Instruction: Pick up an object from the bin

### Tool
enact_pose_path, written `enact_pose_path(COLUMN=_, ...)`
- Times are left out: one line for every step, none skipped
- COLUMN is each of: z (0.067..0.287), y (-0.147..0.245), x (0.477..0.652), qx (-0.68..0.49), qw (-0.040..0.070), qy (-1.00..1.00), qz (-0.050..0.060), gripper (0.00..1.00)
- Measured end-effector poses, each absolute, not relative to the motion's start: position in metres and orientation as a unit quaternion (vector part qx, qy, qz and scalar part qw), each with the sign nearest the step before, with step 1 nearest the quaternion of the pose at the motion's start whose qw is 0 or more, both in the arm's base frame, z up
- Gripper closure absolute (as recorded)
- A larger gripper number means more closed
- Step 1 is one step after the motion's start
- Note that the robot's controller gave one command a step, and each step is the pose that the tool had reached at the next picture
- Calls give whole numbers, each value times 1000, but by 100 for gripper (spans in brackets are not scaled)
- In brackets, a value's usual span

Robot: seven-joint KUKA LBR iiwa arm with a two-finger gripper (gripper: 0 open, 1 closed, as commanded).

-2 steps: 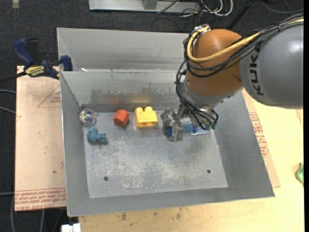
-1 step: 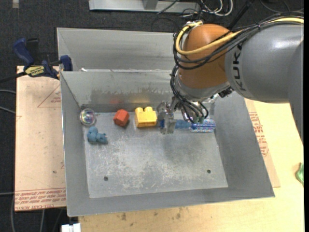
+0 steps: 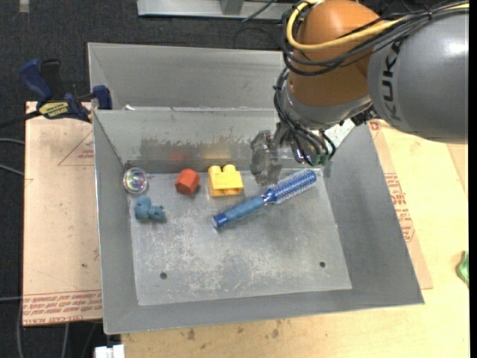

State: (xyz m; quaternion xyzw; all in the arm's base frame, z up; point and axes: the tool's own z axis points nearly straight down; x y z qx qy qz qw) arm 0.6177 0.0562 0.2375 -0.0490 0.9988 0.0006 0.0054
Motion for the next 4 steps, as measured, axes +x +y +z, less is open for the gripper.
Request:
enact_pose_path(z=234, y=56, x=616, qx=-49, qw=2, qy=999, qz=1, gripper=0)
enact_pose_path(z=152, y=68, x=600, qx=-8, qw=-3, qy=1000, qz=1, gripper=0)
enact_pose_path(z=71, y=52, x=619, qx=-61, qw=6, qy=998, qz=1, gripper=0)
enact_pose_path(z=75, y=52, x=619, qx=-62, qw=4, qy=998, qz=1, gripper=100)
